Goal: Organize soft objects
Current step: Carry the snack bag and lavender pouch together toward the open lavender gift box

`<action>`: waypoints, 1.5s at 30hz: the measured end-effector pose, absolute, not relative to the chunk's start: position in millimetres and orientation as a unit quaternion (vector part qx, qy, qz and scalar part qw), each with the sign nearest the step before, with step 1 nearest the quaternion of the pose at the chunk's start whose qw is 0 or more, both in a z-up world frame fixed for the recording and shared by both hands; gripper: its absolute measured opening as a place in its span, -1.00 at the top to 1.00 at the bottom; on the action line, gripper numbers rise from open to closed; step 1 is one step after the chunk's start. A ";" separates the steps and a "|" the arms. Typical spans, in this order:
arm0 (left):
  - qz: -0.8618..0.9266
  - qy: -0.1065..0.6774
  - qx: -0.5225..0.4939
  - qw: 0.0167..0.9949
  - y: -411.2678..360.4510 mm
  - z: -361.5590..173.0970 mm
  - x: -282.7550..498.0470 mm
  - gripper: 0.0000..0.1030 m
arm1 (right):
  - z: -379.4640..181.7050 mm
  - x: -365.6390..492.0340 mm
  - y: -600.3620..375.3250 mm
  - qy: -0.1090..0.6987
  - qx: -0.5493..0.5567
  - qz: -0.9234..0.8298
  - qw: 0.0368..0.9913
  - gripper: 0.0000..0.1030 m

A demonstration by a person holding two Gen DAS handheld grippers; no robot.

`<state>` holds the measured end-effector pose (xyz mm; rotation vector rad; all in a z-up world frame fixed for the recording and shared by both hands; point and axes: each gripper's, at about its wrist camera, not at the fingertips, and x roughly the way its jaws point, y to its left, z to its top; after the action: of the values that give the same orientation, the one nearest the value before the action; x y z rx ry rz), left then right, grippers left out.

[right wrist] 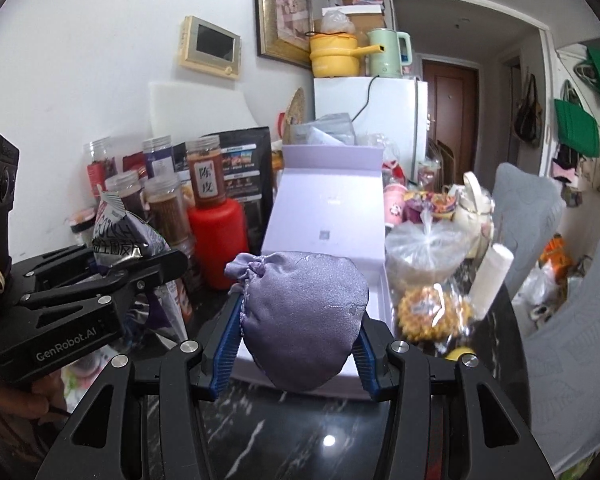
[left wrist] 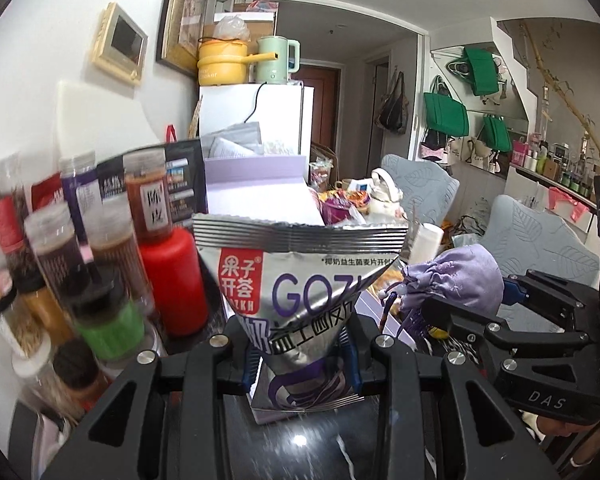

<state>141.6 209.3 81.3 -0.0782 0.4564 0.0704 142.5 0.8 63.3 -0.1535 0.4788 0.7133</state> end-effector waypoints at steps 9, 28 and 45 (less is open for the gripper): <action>0.038 0.217 -0.028 0.975 222.9 96.9 187.5 0.36 | 78.9 188.8 21.3 0.219 -0.075 0.333 0.914 0.04; 0.037 0.232 -0.021 0.972 231.7 82.0 288.3 0.36 | 65.7 287.6 35.6 0.241 -0.047 0.303 0.921 0.01; 0.053 0.313 -0.018 0.948 236.1 20.8 343.5 0.36 | 13.7 330.0 55.7 0.302 -0.082 0.273 0.910 0.00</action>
<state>343.5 236.1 20.8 -0.0367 0.6380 0.1080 330.0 55.7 13.7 -0.1688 0.6218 0.5624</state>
